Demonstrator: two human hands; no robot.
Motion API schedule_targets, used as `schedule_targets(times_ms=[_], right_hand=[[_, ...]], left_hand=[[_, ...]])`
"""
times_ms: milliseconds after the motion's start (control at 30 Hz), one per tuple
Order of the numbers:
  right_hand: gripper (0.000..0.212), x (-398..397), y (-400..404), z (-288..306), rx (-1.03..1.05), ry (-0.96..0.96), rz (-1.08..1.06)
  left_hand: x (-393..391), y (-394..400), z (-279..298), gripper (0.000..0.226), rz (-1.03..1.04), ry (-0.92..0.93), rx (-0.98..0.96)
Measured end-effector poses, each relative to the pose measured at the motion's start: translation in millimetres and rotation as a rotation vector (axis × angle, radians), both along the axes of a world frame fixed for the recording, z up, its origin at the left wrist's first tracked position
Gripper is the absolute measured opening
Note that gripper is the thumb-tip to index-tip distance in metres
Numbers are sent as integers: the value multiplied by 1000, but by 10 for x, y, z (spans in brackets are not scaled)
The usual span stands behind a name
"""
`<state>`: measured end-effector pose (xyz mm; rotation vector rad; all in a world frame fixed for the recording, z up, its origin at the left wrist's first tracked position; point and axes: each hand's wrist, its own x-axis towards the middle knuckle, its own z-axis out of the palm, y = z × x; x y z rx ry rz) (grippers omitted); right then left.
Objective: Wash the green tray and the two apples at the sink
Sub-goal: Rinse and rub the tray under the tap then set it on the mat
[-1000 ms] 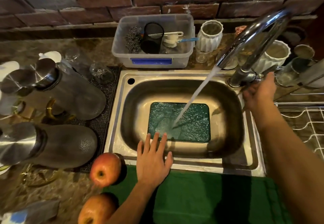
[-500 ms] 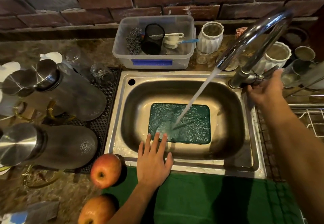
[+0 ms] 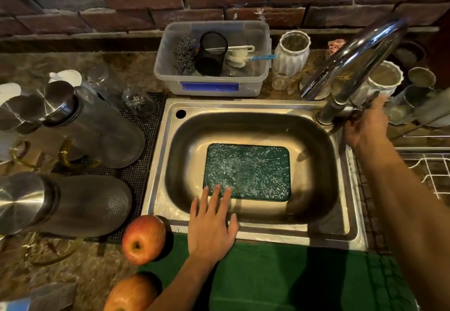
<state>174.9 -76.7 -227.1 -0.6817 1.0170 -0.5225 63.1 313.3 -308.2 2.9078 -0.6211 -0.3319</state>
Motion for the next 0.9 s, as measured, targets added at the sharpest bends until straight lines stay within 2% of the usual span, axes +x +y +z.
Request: schedule_targets(times_ms=[67, 133, 233, 300, 433, 567, 700, 900], right_hand=[[53, -49, 31, -5, -5, -21, 75], [43, -88, 122, -68, -62, 12, 141], [22, -196, 427, -289, -277, 290, 226], [14, -272, 656, -503, -315, 426, 302], [10, -391, 943, -826, -131, 630, 486], [21, -480, 1035, -980, -97, 758, 681], [15, -505, 1094, -1155, -6, 787, 641], [18, -548, 1099, -1320, -119, 707, 687]], left_hand=[[-3, 7, -1, 67, -3, -6, 1], [-4, 3, 11, 64, -7, -3, -7], [89, -51, 57, 59, 45, 44, -46], [268, -118, 57, 56, 204, 139, -178], [895, -171, -36, 46, 664, 417, -524], [1341, -91, -240, 44, 764, 492, -465], [1574, -65, -476, 35, 831, 542, -457], [1611, -98, -720, 20, 885, 588, -513]])
